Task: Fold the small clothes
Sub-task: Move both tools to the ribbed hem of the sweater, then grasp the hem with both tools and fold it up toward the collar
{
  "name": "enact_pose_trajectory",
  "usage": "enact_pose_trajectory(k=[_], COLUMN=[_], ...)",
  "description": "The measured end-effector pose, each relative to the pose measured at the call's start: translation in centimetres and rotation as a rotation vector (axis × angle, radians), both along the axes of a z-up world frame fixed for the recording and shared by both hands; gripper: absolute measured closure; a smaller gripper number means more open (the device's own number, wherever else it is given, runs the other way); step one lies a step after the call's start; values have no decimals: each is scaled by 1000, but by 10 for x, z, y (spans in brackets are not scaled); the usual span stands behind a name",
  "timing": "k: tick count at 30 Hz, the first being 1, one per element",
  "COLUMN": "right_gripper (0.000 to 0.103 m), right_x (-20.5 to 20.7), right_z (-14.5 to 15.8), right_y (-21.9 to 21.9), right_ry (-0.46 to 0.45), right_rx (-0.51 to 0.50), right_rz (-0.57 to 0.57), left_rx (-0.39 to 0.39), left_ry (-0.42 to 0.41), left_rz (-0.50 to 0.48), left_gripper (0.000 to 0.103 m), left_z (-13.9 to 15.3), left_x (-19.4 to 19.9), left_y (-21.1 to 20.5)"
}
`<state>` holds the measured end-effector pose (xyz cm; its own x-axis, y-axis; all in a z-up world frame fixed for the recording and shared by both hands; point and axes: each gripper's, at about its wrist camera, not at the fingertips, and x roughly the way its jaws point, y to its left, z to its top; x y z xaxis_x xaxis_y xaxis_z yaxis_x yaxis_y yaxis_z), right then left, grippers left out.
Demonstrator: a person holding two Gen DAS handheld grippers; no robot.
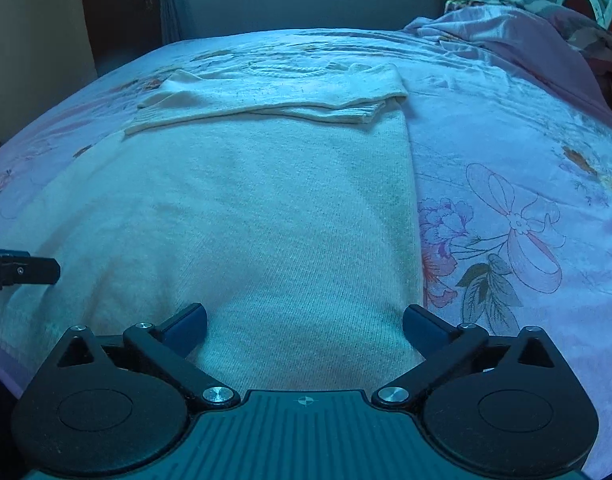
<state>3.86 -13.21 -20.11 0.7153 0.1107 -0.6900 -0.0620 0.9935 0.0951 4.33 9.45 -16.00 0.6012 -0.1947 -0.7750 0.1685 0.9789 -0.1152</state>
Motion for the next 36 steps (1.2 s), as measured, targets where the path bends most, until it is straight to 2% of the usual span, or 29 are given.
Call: enact_pose_trajectory(k=[2, 6, 8, 11, 13, 16, 18, 19, 20, 21, 22, 23, 33, 34, 36], right_gripper=[0, 0, 0, 0, 0, 0, 0, 0, 5, 18, 24, 27, 27, 27, 27], right_x=[-6, -21, -23, -27, -29, -30, -31, -32, -32, -33, -32, -32, -48, -51, -54], right_z=[1, 2, 3, 7, 10, 16, 20, 22, 23, 23, 22, 21, 15, 14, 9], right_y=[4, 5, 5, 7, 4, 0, -3, -3, -4, -6, -8, -10, -41, -45, -50], right_ry=[-12, -39, -9, 4, 5, 8, 7, 7, 6, 8, 23, 35, 97, 109, 136], right_rx=[-14, 1, 4, -16, 9, 35, 40, 40, 41, 52, 65, 73, 122, 142, 166], right_rz=[-7, -18, -15, 0, -8, -31, -38, -41, -45, -49, -51, -56, -149, -155, -166], left_rx=[-5, 1, -5, -45, -72, -49, -36, -37, -43, -57, -70, -88, -142, -154, -177], left_ry=[0, -12, -6, 8, 1, -41, -57, -54, -42, -22, -5, 18, 106, 112, 120], left_rz=[-9, -26, -31, -12, 19, 62, 75, 89, 101, 109, 120, 132, 99, 95, 95], left_gripper=[43, 39, 37, 33, 31, 32, 34, 38, 43, 47, 58, 61, 61, 63, 74], left_z=[0, -1, 0, 3, 7, 16, 20, 21, 19, 16, 14, 9, -12, -13, -15], left_x=[-4, -11, -13, -15, -16, -20, -20, -19, -18, -15, -14, -13, -22, -22, -22], left_y=[1, 4, 8, 20, 31, 46, 56, 61, 66, 72, 76, 82, 86, 87, 87])
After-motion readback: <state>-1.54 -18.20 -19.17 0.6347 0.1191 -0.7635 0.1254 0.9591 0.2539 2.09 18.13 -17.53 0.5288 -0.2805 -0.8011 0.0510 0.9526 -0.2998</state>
